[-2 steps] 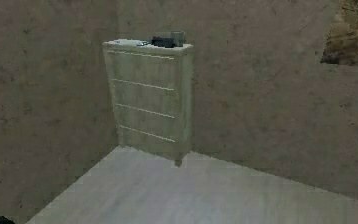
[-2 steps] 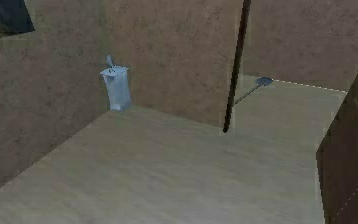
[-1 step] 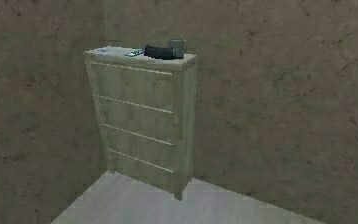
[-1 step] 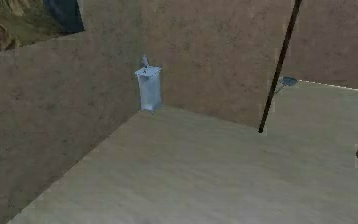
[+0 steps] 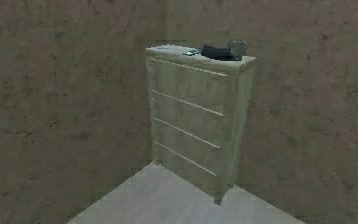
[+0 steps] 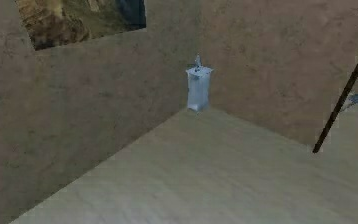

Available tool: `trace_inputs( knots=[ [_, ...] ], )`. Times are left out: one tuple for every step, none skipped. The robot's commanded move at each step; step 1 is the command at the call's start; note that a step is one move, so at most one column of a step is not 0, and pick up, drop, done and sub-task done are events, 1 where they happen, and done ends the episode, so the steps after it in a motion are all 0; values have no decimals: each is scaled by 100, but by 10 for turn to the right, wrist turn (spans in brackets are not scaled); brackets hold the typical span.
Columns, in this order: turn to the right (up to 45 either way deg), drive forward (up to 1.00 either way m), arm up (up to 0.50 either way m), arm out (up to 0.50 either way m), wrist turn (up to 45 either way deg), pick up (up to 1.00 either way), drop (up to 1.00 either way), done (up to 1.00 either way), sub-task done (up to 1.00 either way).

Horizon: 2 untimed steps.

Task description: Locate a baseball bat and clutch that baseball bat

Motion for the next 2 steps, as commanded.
trace_inputs(
  knots=[
    [0,30,0,0,0,0,0,0,0],
    [-450,0,0,0,0,0,0,0,0]
  ],
)
